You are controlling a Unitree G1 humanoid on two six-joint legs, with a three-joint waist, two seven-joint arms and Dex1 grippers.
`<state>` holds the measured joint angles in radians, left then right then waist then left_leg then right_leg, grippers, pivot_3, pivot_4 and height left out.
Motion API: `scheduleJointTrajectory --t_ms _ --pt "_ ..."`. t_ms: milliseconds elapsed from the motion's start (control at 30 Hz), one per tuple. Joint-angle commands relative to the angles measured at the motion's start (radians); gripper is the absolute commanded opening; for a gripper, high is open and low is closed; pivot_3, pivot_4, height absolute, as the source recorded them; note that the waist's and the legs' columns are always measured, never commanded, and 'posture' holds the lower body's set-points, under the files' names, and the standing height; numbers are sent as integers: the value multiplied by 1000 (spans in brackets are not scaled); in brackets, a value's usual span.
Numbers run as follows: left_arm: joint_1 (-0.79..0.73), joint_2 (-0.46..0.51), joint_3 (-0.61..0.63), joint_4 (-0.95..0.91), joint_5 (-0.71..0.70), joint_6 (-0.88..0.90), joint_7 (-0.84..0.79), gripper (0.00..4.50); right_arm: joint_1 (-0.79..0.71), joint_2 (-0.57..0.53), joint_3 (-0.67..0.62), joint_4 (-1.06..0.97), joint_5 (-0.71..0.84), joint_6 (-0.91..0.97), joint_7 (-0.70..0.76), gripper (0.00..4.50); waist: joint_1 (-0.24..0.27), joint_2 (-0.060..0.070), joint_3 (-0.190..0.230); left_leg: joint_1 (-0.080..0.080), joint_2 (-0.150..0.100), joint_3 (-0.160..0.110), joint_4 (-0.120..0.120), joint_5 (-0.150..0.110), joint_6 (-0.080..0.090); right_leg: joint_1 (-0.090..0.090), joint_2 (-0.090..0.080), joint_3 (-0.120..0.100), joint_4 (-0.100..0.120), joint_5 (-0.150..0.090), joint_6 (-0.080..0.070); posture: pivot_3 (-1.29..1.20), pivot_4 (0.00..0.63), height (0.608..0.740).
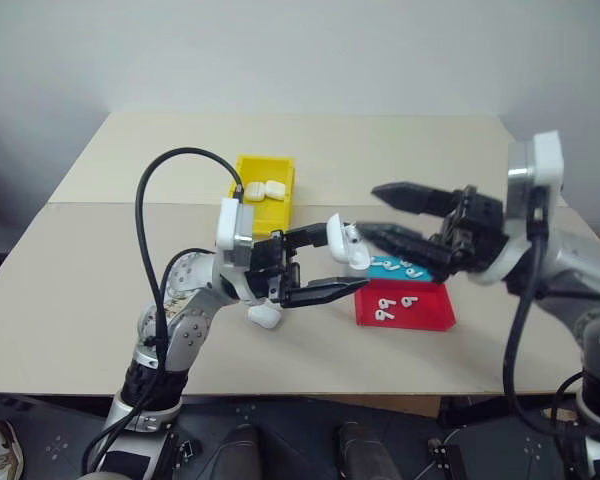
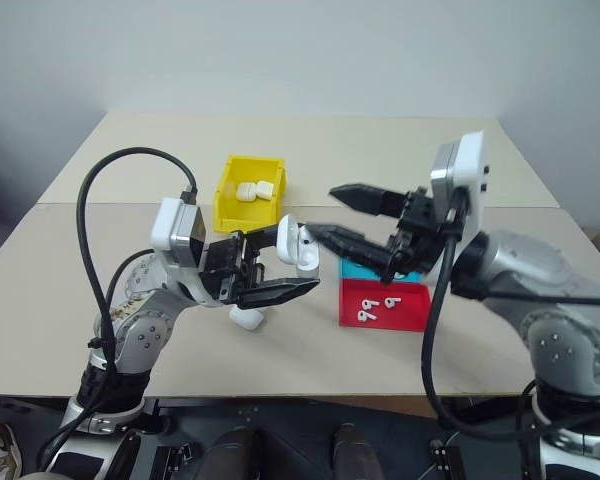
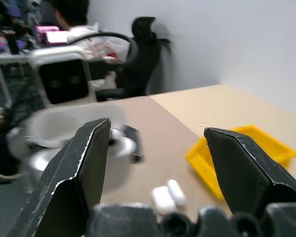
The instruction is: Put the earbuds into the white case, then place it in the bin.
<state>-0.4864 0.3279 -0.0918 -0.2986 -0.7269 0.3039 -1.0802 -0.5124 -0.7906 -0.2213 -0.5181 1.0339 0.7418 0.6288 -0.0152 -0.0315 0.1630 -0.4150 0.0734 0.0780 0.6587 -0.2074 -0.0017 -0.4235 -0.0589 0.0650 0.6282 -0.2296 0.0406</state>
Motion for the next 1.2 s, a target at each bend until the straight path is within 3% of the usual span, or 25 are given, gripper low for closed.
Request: scheduleJointTrajectory --t_ms 33,133,200,233,367,400,733,1200 --pt "-3 11 25 -39 -17 -14 -8 3086 -70 -137 60 114 -218 -81 110 3600 0 1 0 0 0 0 0 0 0 0 0 0 0 0 0 0 150 740" --pt "4 27 38 -35 -17 -15 -13 3086 -136 -259 265 242 -501 -198 240 3600 -4 1 0 0 0 1 -1 0 0 -1 0 0 -1 0 0 0 150 740" --pt "12 37 50 -37 -16 -14 -6 3086 -201 -281 393 348 -664 -295 326 3600 -9 1 0 0 0 2 -1 0 0 -2 0 1 -1 -1 0 0 150 740" --pt "16 41 55 -38 -16 -13 -3 3086 -235 -273 442 403 -724 -341 368 3600 -10 1 0 0 0 2 -1 0 0 -2 0 1 -1 -2 2 0 150 740" --pt "33 62 78 -53 -19 -11 4 3086 -369 -186 615 667 -943 -531 502 2707 -20 1 0 0 0 2 -1 0 0 -2 0 1 0 -1 2 0 150 740" --pt "35 66 82 -56 -17 -12 6 3086 -401 -151 646 745 -987 -566 515 2707 -24 1 0 0 0 2 -1 0 0 -2 0 1 0 -1 2 0 150 740" --pt "57 77 95 -107 -14 -9 46 3086 -573 69 755 1271 -1246 -907 577 2707 -22 1 0 -1 0 2 -1 0 0 -2 0 1 -1 6 3 0 150 740" --pt "75 97 100 -152 -15 -8 85 3086 -666 199 740 1552 -1362 -1014 573 2707 -28 2 0 1 0 2 -1 0 0 -2 0 1 1 7 2 0 150 740"
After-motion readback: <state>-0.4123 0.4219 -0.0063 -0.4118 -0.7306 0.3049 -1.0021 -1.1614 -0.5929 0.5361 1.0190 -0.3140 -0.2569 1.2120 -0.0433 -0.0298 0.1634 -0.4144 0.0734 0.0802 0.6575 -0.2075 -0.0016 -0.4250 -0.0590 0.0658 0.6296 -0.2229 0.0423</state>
